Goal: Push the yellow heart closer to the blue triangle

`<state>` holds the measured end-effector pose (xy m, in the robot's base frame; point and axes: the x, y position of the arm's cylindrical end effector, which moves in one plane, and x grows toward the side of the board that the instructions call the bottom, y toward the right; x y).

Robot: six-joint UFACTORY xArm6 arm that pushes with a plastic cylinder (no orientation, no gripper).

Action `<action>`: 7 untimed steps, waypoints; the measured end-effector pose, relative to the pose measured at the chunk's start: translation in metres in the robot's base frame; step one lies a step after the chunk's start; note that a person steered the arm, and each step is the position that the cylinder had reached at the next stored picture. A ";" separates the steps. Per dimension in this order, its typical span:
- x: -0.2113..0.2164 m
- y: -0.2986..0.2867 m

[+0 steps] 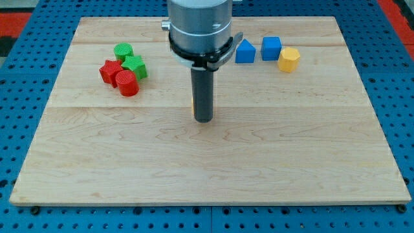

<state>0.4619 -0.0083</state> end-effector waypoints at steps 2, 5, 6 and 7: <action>-0.081 -0.015; -0.154 -0.015; -0.188 -0.024; -0.190 0.009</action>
<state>0.2715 0.0010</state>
